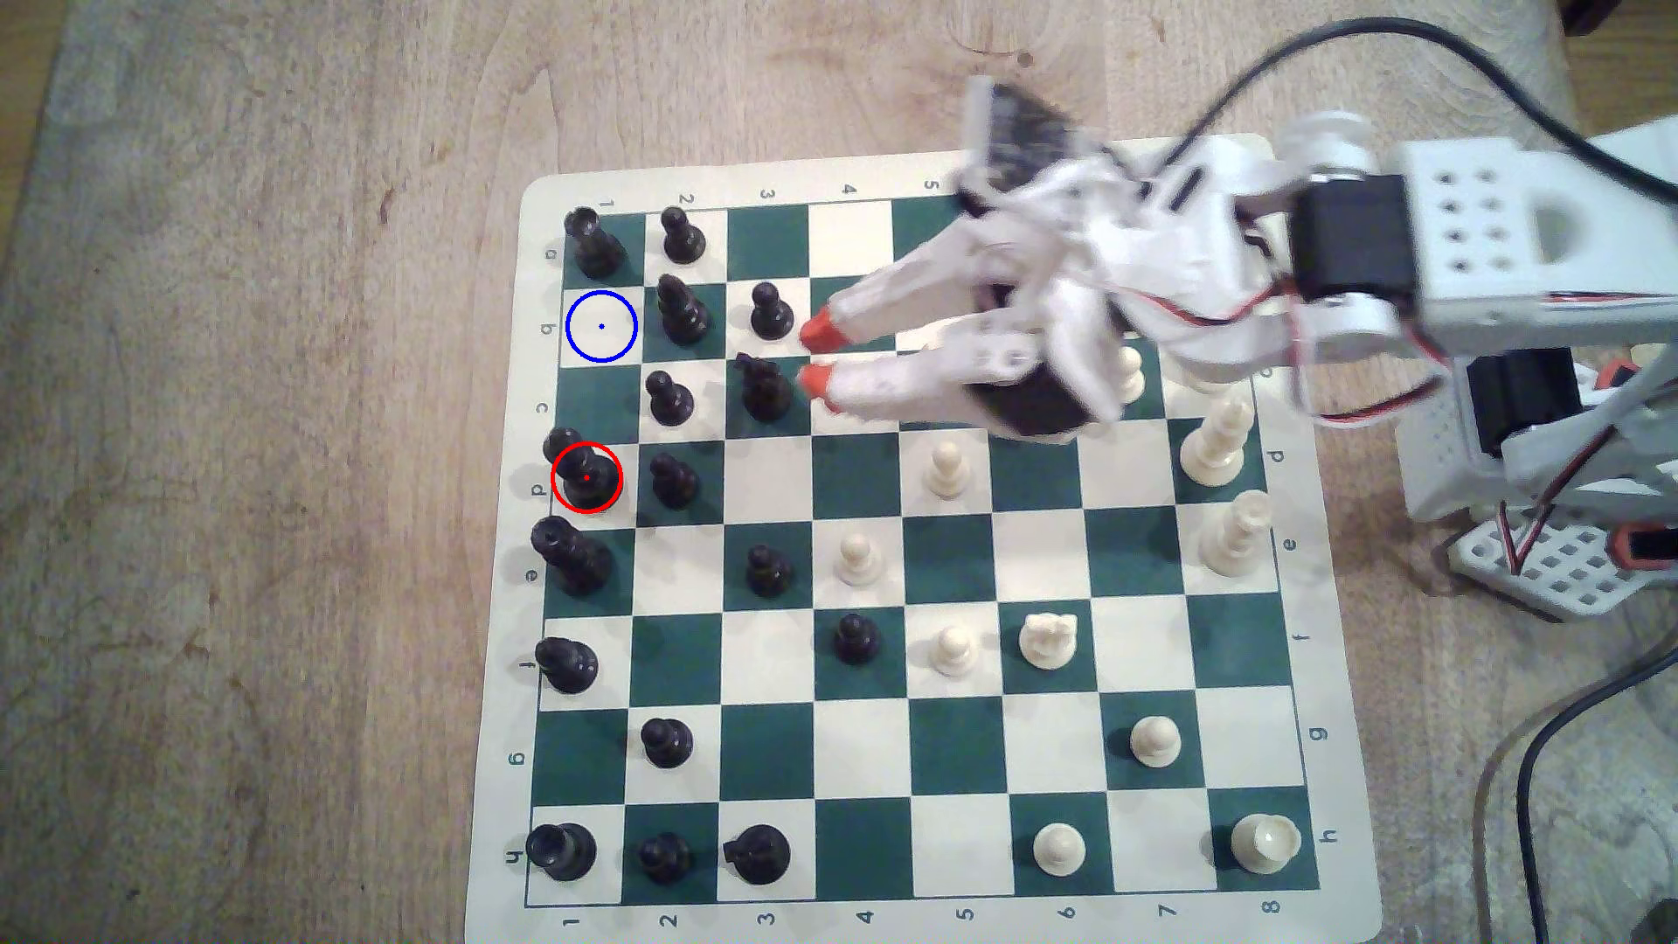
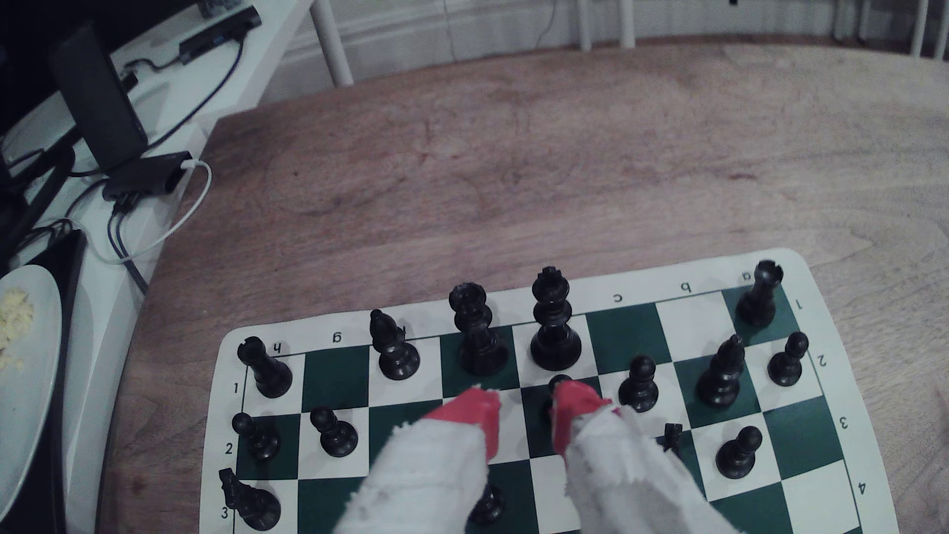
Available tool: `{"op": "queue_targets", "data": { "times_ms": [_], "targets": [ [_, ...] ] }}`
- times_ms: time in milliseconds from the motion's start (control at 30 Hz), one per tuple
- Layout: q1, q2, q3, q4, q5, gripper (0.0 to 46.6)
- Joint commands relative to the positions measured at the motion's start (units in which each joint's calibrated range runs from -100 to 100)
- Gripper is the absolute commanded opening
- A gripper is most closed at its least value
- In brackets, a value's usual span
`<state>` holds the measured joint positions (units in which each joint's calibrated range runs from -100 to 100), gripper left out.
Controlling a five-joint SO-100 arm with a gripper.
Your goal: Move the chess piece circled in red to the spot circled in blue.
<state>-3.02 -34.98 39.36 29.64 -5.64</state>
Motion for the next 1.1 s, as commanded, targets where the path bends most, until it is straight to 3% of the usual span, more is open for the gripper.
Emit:
{"op": "queue_targets", "data": {
  "times_ms": [0, 100, 233, 700, 1067],
  "targets": [
    [0.2, 6.4, -13.2, 4.5, -0.1, 8.3],
    [-0.1, 12.4, -17.2, 4.8, -0.3, 11.1],
    [1.3, 20.0, -20.5, 1.4, -0.9, 21.1],
    [2.7, 38.4, -26.7, -13.2, 0.8, 23.0],
    [1.9, 47.0, -31.9, -19.3, 1.7, 20.5]
  ]
}}
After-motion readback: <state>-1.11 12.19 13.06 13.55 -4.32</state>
